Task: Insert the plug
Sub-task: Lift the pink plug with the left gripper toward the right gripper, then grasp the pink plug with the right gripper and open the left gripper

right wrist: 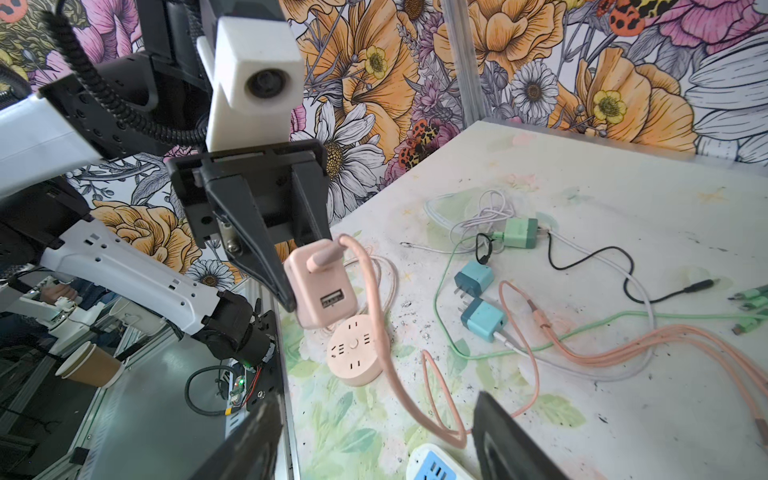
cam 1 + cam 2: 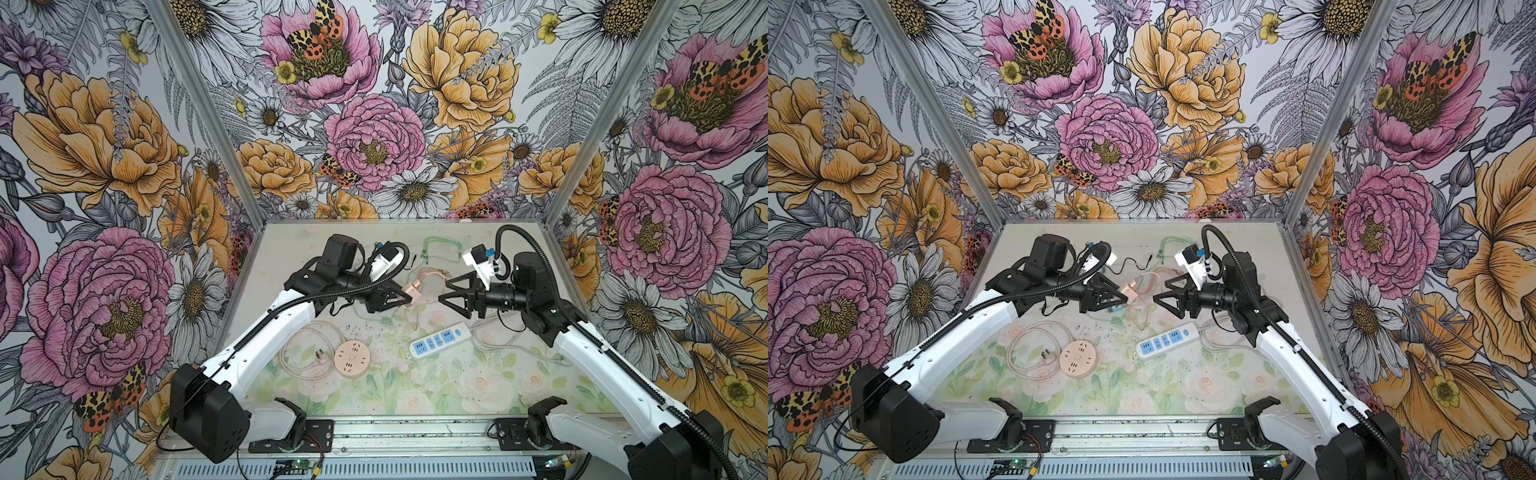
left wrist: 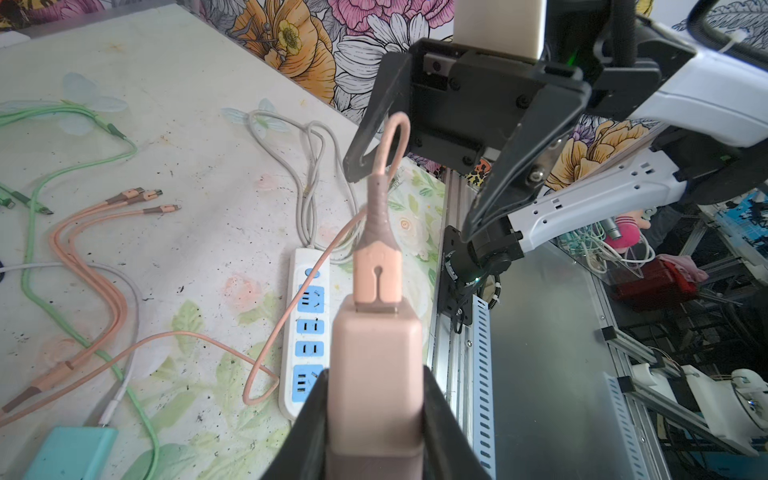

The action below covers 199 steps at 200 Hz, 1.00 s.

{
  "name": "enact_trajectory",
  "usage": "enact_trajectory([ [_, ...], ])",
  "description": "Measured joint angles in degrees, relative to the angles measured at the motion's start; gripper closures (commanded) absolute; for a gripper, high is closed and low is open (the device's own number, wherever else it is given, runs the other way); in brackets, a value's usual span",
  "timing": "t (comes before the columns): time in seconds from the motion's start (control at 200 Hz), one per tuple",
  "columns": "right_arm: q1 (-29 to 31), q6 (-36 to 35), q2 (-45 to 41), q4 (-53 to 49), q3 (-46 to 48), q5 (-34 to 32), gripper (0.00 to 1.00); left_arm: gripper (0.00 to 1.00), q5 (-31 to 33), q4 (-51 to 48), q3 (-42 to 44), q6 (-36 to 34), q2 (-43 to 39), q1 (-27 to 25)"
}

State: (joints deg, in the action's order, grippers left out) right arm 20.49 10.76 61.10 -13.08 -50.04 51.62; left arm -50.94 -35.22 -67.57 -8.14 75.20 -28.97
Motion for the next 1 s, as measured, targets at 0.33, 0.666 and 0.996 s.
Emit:
enact_trajectory([
  [0.33, 2.27, -1.44, 0.92, 0.0, -0.28, 0.79, 0.26, 0.86, -1.16, 0.0, -0.11, 0.28, 0.92, -1.31],
  [0.666, 4.48, -2.78, 4.24, -0.02, -1.07, 1.25, 0.26, 0.87, -3.54, -0.15, -1.53, 0.07, 2.64, -2.03],
  [0.996, 5.03, -4.5, 5.18, 0.0, -1.66, 1.86, 0.36, 0.87, -3.82, -0.17, -1.81, -0.85, 5.07, -3.3],
])
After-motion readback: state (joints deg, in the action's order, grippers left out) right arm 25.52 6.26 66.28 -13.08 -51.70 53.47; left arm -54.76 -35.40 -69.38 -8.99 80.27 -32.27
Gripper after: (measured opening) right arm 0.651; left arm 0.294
